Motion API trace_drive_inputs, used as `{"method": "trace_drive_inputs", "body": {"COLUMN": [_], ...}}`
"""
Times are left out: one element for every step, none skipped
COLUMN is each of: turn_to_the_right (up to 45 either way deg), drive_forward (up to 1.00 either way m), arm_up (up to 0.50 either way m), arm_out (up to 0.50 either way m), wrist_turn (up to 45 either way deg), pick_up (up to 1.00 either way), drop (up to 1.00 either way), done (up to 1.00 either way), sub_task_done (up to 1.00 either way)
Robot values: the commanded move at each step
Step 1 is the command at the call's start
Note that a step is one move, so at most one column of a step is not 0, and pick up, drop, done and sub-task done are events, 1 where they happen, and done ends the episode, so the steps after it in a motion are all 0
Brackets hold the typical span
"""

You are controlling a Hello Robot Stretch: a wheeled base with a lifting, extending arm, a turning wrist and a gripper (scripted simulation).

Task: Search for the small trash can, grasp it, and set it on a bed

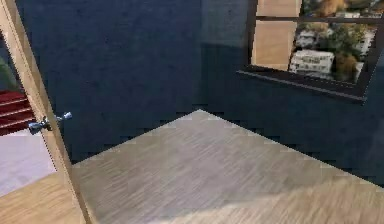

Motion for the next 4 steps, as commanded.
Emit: {"method": "trace_drive_inputs", "body": {"turn_to_the_right": [-45.0, -21.0, 0.0, -3.0], "drive_forward": [0.0, 0.0, 1.0, 0.0], "arm_up": [0.0, 0.0, 0.0, 0.0], "arm_out": [0.0, 0.0, 0.0, 0.0], "wrist_turn": [0.0, 0.0, 0.0, 0.0], "pick_up": [0.0, 0.0, 0.0, 0.0], "drop": [0.0, 0.0, 0.0, 0.0], "done": [0.0, 0.0, 0.0, 0.0], "sub_task_done": [0.0, 0.0, 0.0, 0.0]}}
